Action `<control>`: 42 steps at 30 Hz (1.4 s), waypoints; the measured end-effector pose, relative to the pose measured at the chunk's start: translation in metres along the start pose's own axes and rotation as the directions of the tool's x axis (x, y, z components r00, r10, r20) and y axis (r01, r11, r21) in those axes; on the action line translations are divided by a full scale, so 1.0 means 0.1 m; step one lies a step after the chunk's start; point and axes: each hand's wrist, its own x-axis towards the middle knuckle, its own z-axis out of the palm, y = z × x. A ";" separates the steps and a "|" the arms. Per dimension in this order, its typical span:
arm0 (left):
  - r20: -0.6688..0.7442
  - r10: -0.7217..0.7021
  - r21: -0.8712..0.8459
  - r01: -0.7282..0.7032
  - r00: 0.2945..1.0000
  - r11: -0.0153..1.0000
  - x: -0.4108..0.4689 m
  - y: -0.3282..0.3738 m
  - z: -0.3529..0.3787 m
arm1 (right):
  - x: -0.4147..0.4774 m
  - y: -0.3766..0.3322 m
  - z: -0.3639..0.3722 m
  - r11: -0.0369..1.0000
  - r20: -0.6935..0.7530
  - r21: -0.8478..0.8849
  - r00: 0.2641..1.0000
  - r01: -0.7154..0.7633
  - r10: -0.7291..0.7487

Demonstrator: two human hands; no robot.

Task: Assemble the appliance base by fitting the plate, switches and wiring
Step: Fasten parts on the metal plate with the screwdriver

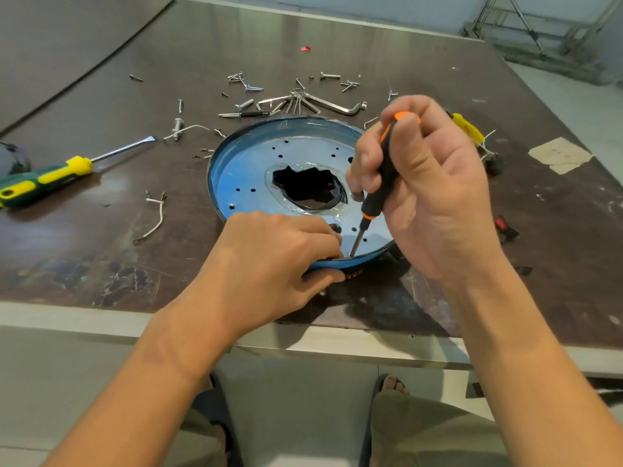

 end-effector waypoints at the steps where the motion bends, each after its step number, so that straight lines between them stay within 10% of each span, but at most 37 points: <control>1: -0.008 0.003 0.001 -0.003 1.000 1.000 0.00 0.00 0.00 | 0.01 0.00 -0.01 0.999 0.017 0.015 0.999 -0.031 0.030; 9: 0.010 -0.010 -0.001 0.010 1.000 1.000 -0.01 -0.01 0.01 | -0.02 0.08 0.02 0.987 -0.160 -0.097 0.976 0.130 -0.144; 42: -0.014 0.008 0.021 -0.008 1.000 1.000 0.00 0.01 -0.01 | -0.03 0.07 0.02 0.996 -0.001 -0.043 0.997 0.075 -0.075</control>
